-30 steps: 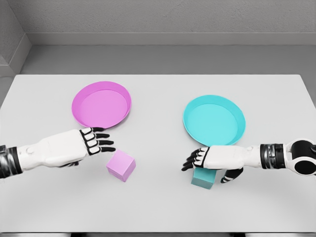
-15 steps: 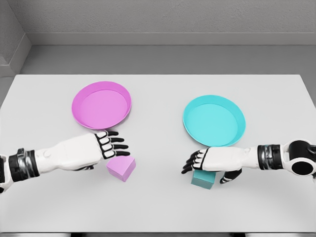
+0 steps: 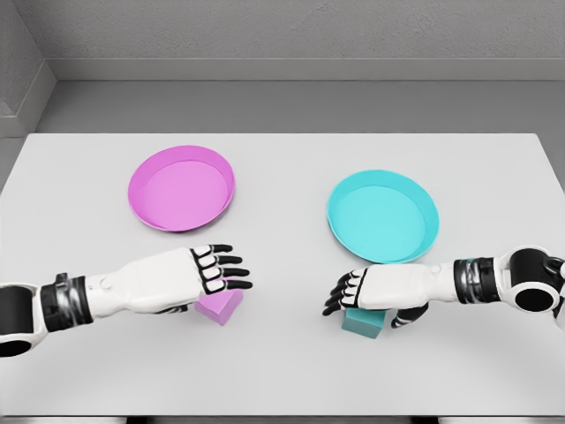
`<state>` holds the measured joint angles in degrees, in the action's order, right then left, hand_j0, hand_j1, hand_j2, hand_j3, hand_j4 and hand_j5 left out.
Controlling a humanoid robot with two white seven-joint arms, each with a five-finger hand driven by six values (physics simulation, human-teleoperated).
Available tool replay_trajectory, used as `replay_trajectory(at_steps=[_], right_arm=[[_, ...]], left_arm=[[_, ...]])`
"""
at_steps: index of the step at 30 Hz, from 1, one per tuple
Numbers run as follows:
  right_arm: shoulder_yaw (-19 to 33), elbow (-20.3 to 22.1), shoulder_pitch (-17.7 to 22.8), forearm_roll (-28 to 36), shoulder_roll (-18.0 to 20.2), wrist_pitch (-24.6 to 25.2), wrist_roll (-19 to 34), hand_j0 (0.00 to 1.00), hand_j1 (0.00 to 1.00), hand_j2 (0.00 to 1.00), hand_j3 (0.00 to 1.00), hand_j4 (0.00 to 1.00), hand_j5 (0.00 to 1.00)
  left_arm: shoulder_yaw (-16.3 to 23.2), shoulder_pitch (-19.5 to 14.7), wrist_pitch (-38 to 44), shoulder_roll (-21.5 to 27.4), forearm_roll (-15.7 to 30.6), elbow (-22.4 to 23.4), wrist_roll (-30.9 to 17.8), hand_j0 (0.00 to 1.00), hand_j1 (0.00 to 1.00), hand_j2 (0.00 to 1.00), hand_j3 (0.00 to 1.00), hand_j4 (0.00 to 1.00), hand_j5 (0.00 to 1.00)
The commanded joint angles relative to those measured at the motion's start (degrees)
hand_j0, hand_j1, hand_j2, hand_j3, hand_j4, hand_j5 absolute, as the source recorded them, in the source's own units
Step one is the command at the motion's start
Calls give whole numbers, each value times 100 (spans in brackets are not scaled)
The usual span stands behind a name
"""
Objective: Place the blocks in the corresponding plates according to their colors
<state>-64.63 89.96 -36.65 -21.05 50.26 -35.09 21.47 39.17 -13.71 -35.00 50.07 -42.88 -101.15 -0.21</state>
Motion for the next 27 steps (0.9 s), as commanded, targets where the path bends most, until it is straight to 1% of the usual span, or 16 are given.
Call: replay_trajectory(at_steps=[1,4,6,11,16,21,27], right_arm=[[3,4,0,22,1,9,24,97,97,97,97,97,97],[3,4,0,5,1,9,24,96,96,96,96,96,96],[3,-5,9,-83,-7,9,24,95,95,95,95,95,95],[3,4,0,-101,-16,9,41,91,91,91,91,91,91],[3,-5,9,-101,-43,9,94,87,87,87,87,87,87],[-5,-5,0,-180,-51,9,103,85,85,85,85,85,85],[3,-5,0,-180,-51,9,112,78,78,78,78,78,78]], left_arm=[[12,0,0,-58,34,-1,3,100,100,100,100,100,100],[12,26,0,-67,34,-1,12,100,100,100,100,100,100],[117,35,0,-67,34,-1,3,100,100,100,100,100,100],[117,53,0,-67,17,7,-23,100,100,100,100,100,100],[126,53,0,-50,17,7,-199,100,100,100,100,100,100],[117,53,0,-32,8,7,-348,100,100,100,100,100,100],[108,44,0,-14,8,-1,-366,100,100,100,100,100,100]])
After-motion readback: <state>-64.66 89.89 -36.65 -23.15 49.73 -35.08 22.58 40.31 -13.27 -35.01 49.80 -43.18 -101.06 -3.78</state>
